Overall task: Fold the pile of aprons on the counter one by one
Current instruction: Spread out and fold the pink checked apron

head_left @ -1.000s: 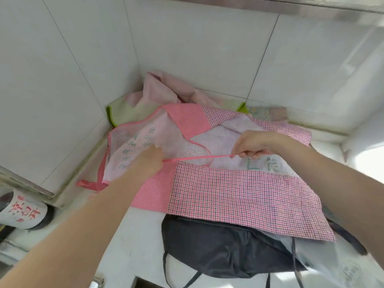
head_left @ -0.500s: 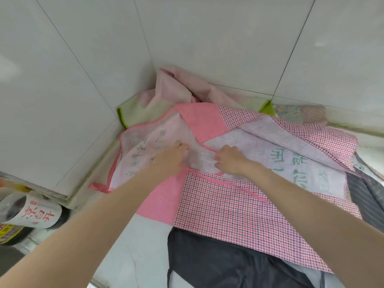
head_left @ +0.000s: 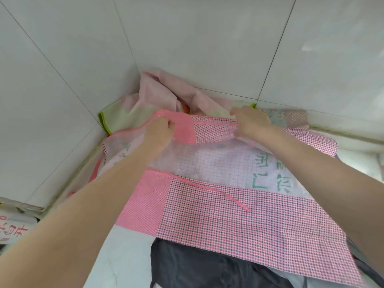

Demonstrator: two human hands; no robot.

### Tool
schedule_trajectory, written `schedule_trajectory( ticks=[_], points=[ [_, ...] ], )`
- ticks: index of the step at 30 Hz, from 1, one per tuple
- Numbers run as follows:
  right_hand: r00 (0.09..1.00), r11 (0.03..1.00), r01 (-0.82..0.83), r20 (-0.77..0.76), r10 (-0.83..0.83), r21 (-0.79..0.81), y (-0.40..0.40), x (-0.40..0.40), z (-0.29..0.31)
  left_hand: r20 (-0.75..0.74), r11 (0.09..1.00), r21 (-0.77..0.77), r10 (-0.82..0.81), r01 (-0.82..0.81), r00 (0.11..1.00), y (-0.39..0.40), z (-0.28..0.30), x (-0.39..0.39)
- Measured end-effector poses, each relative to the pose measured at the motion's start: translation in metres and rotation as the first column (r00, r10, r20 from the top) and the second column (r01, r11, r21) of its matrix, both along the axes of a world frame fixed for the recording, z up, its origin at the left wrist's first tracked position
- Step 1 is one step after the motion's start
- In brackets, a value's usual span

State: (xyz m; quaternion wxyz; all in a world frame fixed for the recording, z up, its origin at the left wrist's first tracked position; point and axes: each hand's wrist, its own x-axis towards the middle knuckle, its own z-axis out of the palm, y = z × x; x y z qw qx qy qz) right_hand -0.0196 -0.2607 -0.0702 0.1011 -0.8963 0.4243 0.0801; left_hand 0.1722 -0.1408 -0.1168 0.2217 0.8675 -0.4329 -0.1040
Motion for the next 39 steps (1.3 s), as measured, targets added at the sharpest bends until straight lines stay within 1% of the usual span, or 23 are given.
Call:
schedule_trajectory(
  ticks=[1, 2, 3, 5, 8, 10, 12, 14, 15, 17, 18, 19, 22, 24, 25, 27, 29, 30, 32, 34, 36, 37, 39],
  points=[
    [0.989, 0.999, -0.028, -0.148, 0.022, -0.036, 0.0, -0.005, -0.007, 0.012, 1.0, 0.029, 0.002, -0.002, 1.0, 0.003, 0.0, 0.002],
    [0.968, 0.996, -0.07, -0.244, 0.056, -0.052, 0.001, -0.009, -0.012, 0.025, 0.999, 0.039, 0.002, -0.003, 1.0, 0.005, 0.0, 0.006],
    [0.95, 0.99, -0.122, -0.297, 0.097, -0.066, 0.004, -0.012, -0.017, 0.018, 0.999, 0.049, 0.01, -0.011, 1.0, 0.008, 0.0, 0.007],
    [0.936, 0.974, -0.179, -0.328, 0.126, -0.137, 0.011, -0.016, -0.017, 0.056, 0.995, 0.099, 0.017, -0.023, 0.998, 0.013, 0.002, 0.011],
    [0.931, 0.968, -0.142, -0.36, 0.06, -0.206, 0.017, -0.026, -0.006, 0.081, 0.993, 0.117, 0.023, -0.032, 0.996, 0.018, 0.004, 0.02],
    [0.92, 0.972, -0.115, -0.391, 0.026, -0.205, 0.019, -0.036, 0.003, 0.096, 0.991, 0.134, 0.001, -0.013, 0.995, 0.025, 0.006, 0.022],
    [0.894, 0.976, -0.145, -0.444, 0.06, -0.162, 0.025, -0.045, 0.006, 0.102, 0.985, 0.169, -0.038, 0.02, 0.994, 0.034, 0.002, 0.025],
    [0.861, 0.973, -0.201, -0.494, 0.119, -0.116, 0.039, -0.05, 0.0, 0.131, 0.962, 0.267, -0.088, 0.051, 0.987, 0.044, -0.003, 0.024],
    [0.851, 0.972, -0.212, -0.509, 0.13, -0.106, 0.049, -0.052, -0.006, 0.165, 0.929, 0.365, -0.124, 0.057, 0.979, 0.053, -0.002, 0.023],
    [0.846, 0.974, -0.204, -0.518, 0.126, -0.097, 0.065, -0.053, -0.022, 0.222, 0.864, 0.501, -0.18, 0.046, 0.958, 0.062, -0.005, 0.025],
    [0.84, 0.978, -0.185, -0.531, 0.107, -0.096, 0.07, -0.054, -0.03, 0.245, 0.851, 0.52, -0.223, 0.066, 0.943, 0.065, -0.005, 0.029],
    [0.833, 0.983, -0.159, -0.547, 0.086, -0.087, 0.071, -0.055, -0.036, 0.227, 0.838, 0.537, -0.259, 0.101, 0.939, 0.066, -0.004, 0.03],
    [0.823, 0.996, -0.078, -0.567, 0.037, -0.048, 0.074, -0.061, -0.047, 0.066, 0.773, 0.594, -0.325, 0.225, 0.943, 0.073, -0.014, 0.022],
    [0.831, 0.996, -0.076, -0.554, 0.039, -0.044, 0.077, -0.064, -0.048, 0.065, 0.736, 0.629, -0.371, 0.251, 0.926, 0.077, -0.022, 0.016],
    [0.832, 0.996, -0.079, -0.553, 0.04, -0.048, 0.079, -0.064, -0.048, 0.06, 0.699, 0.664, -0.405, 0.266, 0.913, 0.08, -0.023, 0.011],
    [0.834, 0.997, -0.062, -0.552, 0.022, -0.055, 0.08, -0.063, -0.045, -0.015, 0.618, 0.733, -0.402, 0.283, 0.916, 0.077, -0.027, 0.009],
    [0.859, 0.996, -0.04, -0.512, -0.005, -0.077, 0.08, -0.063, -0.044, -0.072, 0.584, 0.759, -0.364, 0.288, 0.929, 0.07, -0.023, 0.007],
    [0.883, 0.997, -0.032, -0.469, -0.005, -0.072, 0.08, -0.062, -0.045, -0.069, 0.578, 0.763, -0.37, 0.288, 0.926, 0.067, -0.024, 0.006],
    [0.917, 1.0, -0.007, -0.399, 0.0, -0.015, 0.082, -0.063, -0.049, -0.017, 0.606, 0.748, -0.393, 0.272, 0.92, 0.06, -0.027, 0.007],
    [0.894, 0.999, 0.013, -0.447, 0.006, 0.04, 0.084, -0.062, -0.053, 0.055, 0.618, 0.749, -0.416, 0.238, 0.907, 0.054, -0.023, 0.007],
    [0.866, 0.997, 0.063, -0.499, -0.034, 0.042, 0.08, -0.062, -0.053, 0.176, 0.633, 0.748, -0.477, 0.198, 0.861, 0.045, -0.018, 0.002],
    [0.862, 0.996, 0.082, -0.504, -0.055, 0.032, 0.076, -0.061, -0.051, 0.203, 0.655, 0.727, -0.491, 0.206, 0.847, 0.038, -0.019, 0.001],
    [0.877, 0.995, 0.1, -0.472, -0.091, -0.006, 0.062, -0.061, -0.044, 0.184, 0.725, 0.622, -0.502, 0.295, 0.845, 0.019, -0.021, -0.001]
  ],
)
